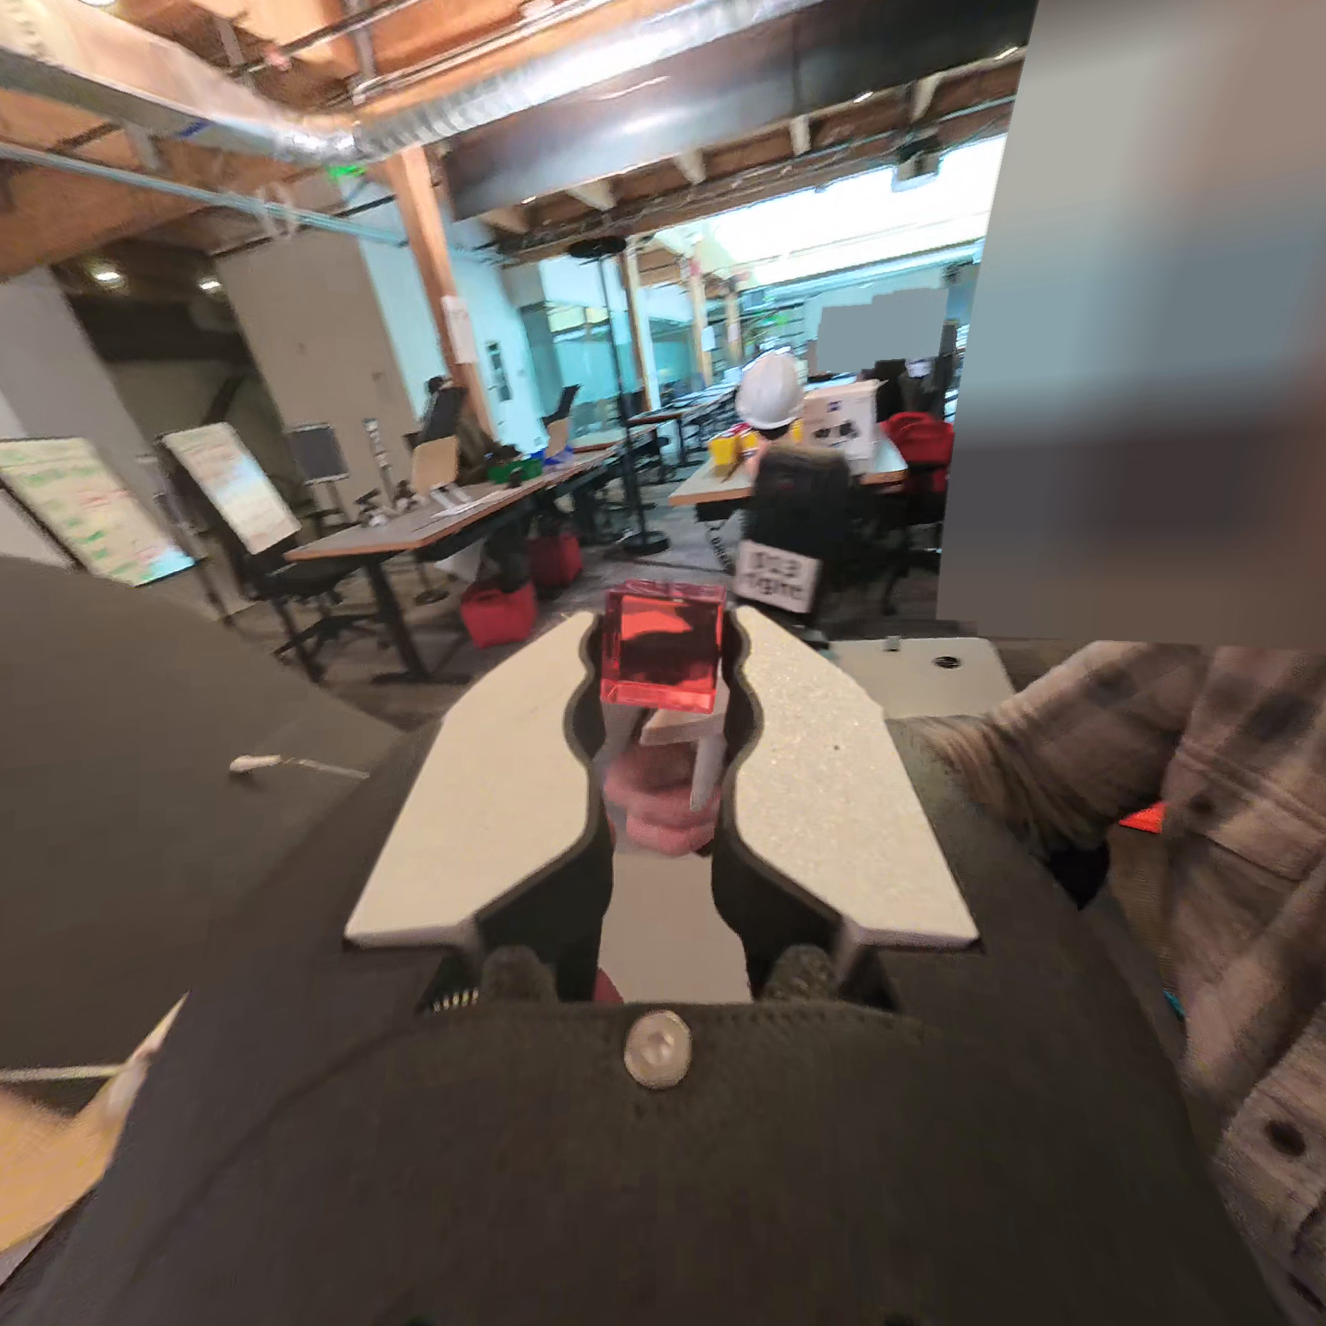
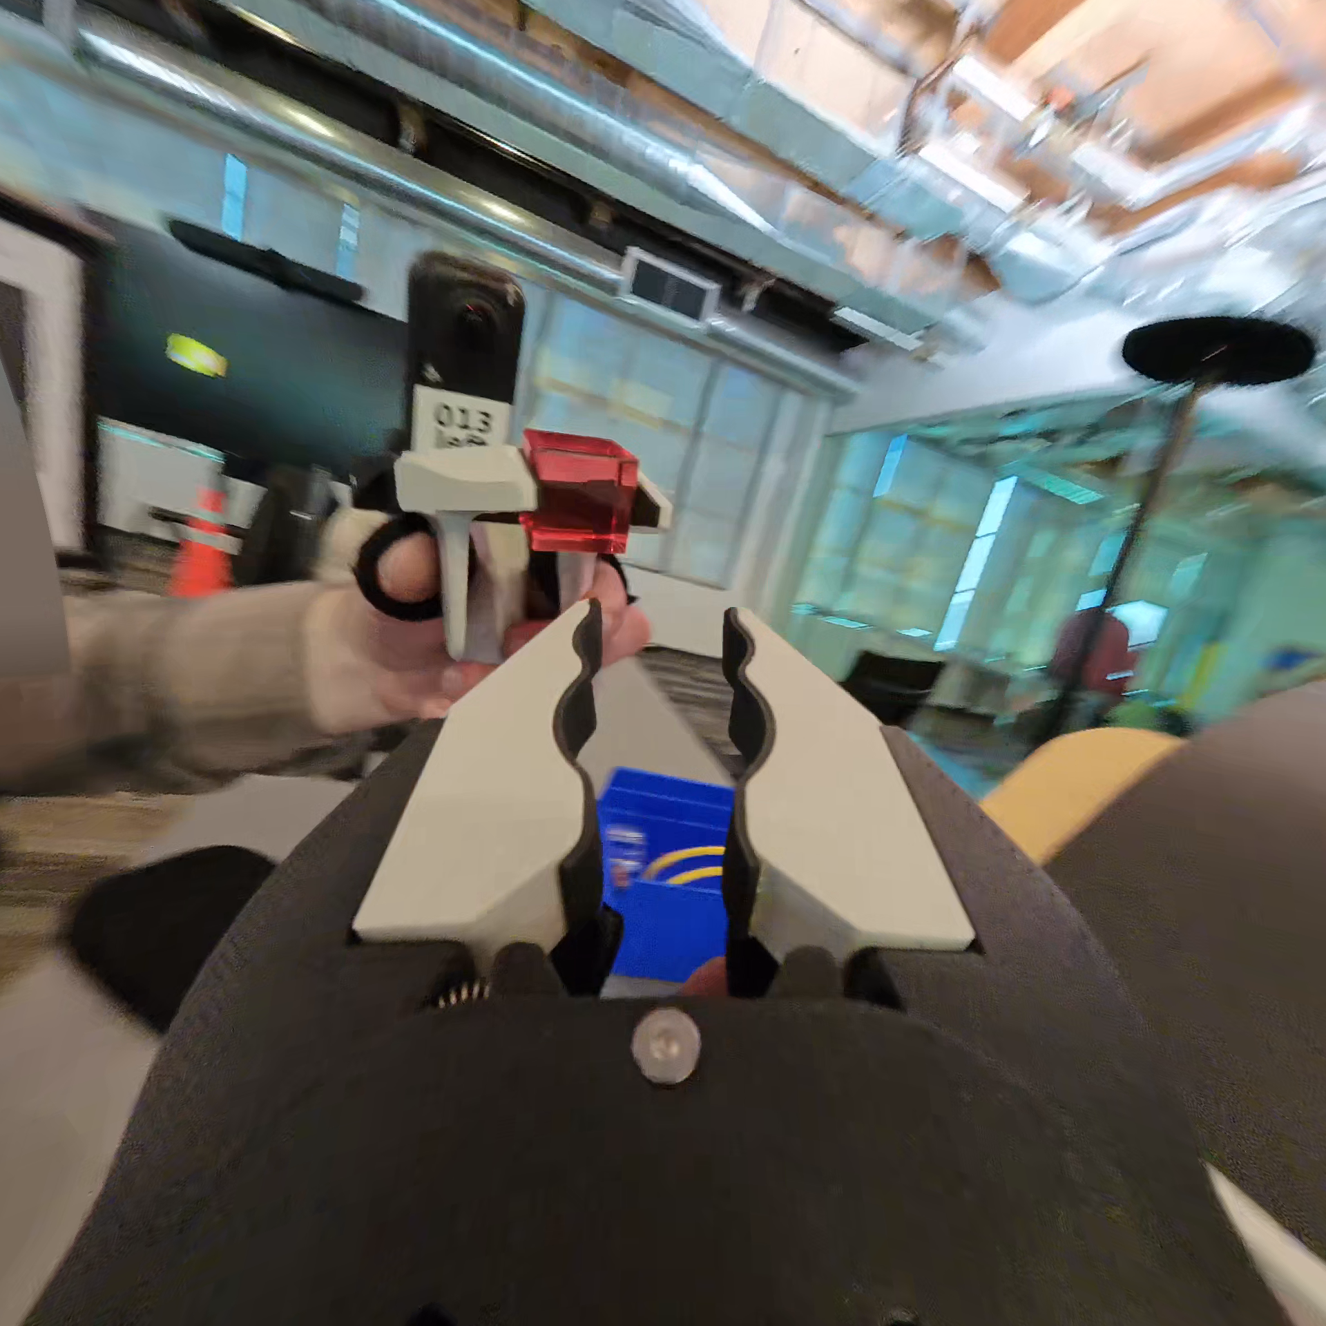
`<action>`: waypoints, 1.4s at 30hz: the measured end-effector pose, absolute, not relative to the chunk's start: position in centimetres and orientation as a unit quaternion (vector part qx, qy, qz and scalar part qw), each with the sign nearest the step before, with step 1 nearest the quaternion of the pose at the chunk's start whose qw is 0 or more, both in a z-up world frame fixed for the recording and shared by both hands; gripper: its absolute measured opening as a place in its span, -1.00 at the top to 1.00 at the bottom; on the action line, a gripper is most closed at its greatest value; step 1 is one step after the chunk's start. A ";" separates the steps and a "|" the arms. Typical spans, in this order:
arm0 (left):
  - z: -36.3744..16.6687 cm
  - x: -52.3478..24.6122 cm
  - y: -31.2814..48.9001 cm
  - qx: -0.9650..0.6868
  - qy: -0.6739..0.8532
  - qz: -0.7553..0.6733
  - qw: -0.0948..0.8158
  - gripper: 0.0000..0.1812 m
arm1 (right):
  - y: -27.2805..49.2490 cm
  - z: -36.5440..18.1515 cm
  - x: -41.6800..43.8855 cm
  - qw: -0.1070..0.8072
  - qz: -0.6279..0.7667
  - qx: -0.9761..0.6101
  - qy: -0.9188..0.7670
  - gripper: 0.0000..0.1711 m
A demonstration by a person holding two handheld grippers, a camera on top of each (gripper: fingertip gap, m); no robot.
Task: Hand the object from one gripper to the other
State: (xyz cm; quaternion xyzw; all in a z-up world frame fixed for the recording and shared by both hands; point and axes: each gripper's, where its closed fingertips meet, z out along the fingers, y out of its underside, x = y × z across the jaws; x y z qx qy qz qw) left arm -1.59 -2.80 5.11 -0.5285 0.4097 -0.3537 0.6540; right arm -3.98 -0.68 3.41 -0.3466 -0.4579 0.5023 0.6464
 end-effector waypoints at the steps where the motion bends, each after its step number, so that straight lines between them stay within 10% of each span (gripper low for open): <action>1: 5.1 -1.4 -3.1 -0.520 0.417 -0.364 0.651 0.67 | -1.0 3.3 -4.0 0.613 0.539 -0.350 -0.459 0.64; 17: 3.6 1.9 -9.5 -0.421 0.563 -0.490 0.516 0.67 | -7.0 3.4 -2.8 0.340 0.783 -0.252 -0.456 0.63; 42: 4.1 0.8 -9.5 -0.422 0.588 -0.419 0.549 0.68 | -7.9 2.7 -1.3 0.306 0.797 -0.198 -0.482 0.60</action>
